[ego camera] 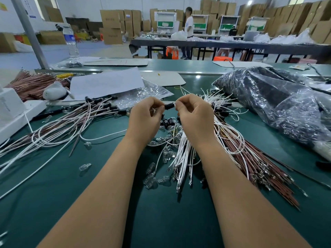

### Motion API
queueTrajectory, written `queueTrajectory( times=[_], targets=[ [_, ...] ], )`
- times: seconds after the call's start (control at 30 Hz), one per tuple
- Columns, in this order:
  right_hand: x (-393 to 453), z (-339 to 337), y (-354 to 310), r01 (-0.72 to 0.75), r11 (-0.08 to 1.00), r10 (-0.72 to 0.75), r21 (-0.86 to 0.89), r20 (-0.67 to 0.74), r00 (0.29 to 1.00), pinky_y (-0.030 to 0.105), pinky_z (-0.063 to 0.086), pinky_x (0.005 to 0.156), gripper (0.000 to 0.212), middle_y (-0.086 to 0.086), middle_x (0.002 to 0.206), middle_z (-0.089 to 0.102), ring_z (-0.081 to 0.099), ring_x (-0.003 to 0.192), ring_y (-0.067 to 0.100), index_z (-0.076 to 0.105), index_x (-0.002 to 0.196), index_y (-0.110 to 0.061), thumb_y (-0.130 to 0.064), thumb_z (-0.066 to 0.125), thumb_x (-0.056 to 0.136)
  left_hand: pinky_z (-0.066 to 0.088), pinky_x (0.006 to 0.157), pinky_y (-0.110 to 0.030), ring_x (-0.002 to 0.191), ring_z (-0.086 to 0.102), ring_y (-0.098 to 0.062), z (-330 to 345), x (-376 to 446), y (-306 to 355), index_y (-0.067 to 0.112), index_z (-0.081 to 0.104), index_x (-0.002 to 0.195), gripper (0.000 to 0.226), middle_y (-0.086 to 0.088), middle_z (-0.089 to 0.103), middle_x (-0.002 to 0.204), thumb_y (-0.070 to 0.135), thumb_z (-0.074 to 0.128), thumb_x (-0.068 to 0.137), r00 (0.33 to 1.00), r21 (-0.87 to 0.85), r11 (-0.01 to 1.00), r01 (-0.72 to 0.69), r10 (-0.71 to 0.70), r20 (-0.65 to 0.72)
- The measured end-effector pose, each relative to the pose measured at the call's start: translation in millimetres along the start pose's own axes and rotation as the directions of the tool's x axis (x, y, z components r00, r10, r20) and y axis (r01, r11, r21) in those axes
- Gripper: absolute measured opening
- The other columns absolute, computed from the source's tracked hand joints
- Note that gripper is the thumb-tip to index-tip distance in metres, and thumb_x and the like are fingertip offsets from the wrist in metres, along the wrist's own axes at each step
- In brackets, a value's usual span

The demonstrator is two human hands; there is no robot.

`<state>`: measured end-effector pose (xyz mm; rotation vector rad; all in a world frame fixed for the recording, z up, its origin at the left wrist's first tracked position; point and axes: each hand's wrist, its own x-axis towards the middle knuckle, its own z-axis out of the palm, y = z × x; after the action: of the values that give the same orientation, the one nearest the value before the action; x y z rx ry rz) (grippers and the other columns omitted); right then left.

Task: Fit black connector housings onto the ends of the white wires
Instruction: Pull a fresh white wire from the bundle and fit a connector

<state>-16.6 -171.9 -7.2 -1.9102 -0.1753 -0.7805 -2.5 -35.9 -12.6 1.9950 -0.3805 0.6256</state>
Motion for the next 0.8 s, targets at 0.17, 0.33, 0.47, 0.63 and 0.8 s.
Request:
queueTrajectory(
  times=[0.17, 0.33, 0.47, 0.63, 0.8],
  targets=[
    [0, 2, 0, -0.005, 1.000, 0.005, -0.002, -0.016, 1.000, 0.044, 0.053, 0.067, 0.008, -0.002, 0.069, 0.064, 0.061, 0.067, 0.020, 0.066, 0.083, -0.014, -0.013, 0.064, 0.090, 0.045, 0.061, -0.015, 0.061, 0.053, -0.002, 2, -1, 5, 0.010, 0.066, 0.090, 0.007, 0.006, 0.061, 0.071, 0.005, 0.062, 0.090, 1.000, -0.023, 1.000, -0.022, 0.022, 0.000],
    [0, 3, 0, -0.052, 0.998, 0.052, 0.046, 0.003, 0.999, 0.044, 0.056, 0.070, 0.014, -0.001, 0.074, 0.067, 0.066, 0.071, 0.023, 0.064, 0.080, -0.022, -0.011, 0.065, 0.089, 0.044, 0.056, -0.018, 0.054, 0.051, -0.004, 1, 0, 6, 0.014, 0.068, 0.086, 0.008, -0.001, 0.063, 0.066, 0.008, 0.064, 0.089, 0.994, -0.141, 0.985, 0.103, -0.099, 0.037],
    [3, -2, -4, -0.138, 0.965, 0.131, 0.224, 0.046, 0.990, 0.029, 0.056, 0.063, 0.019, 0.000, 0.071, 0.068, 0.067, 0.063, 0.014, 0.065, 0.078, -0.023, -0.007, 0.065, 0.090, 0.048, 0.062, -0.016, 0.064, 0.057, -0.009, -5, 3, 7, 0.020, 0.070, 0.080, 0.013, -0.007, 0.068, 0.073, 0.010, 0.068, 0.088, 0.980, -0.294, 0.935, 0.197, -0.180, 0.084],
    [1, -4, -9, -0.299, 0.832, 0.250, 0.468, 0.164, 0.954, 0.018, 0.051, 0.059, 0.006, 0.005, 0.073, 0.070, 0.066, 0.061, 0.011, 0.066, 0.089, -0.008, -0.008, 0.060, 0.093, 0.050, 0.066, -0.015, 0.064, 0.059, -0.008, -7, 2, 9, 0.016, 0.072, 0.079, 0.009, -0.005, 0.068, 0.072, 0.009, 0.072, 0.085, 0.977, -0.377, 0.901, 0.215, -0.197, 0.087],
    [0, 1, -10, -0.295, 0.868, 0.209, 0.400, 0.246, 0.947, 0.022, 0.056, 0.063, 0.007, 0.004, 0.074, 0.066, 0.063, 0.060, 0.008, 0.066, 0.093, -0.008, -0.003, 0.066, 0.089, 0.055, 0.072, -0.025, 0.071, 0.065, -0.012, -10, 2, 13, 0.011, 0.073, 0.087, 0.005, -0.007, 0.073, 0.075, 0.007, 0.070, 0.086, 0.977, -0.376, 0.902, 0.211, -0.180, 0.116]
  ],
)
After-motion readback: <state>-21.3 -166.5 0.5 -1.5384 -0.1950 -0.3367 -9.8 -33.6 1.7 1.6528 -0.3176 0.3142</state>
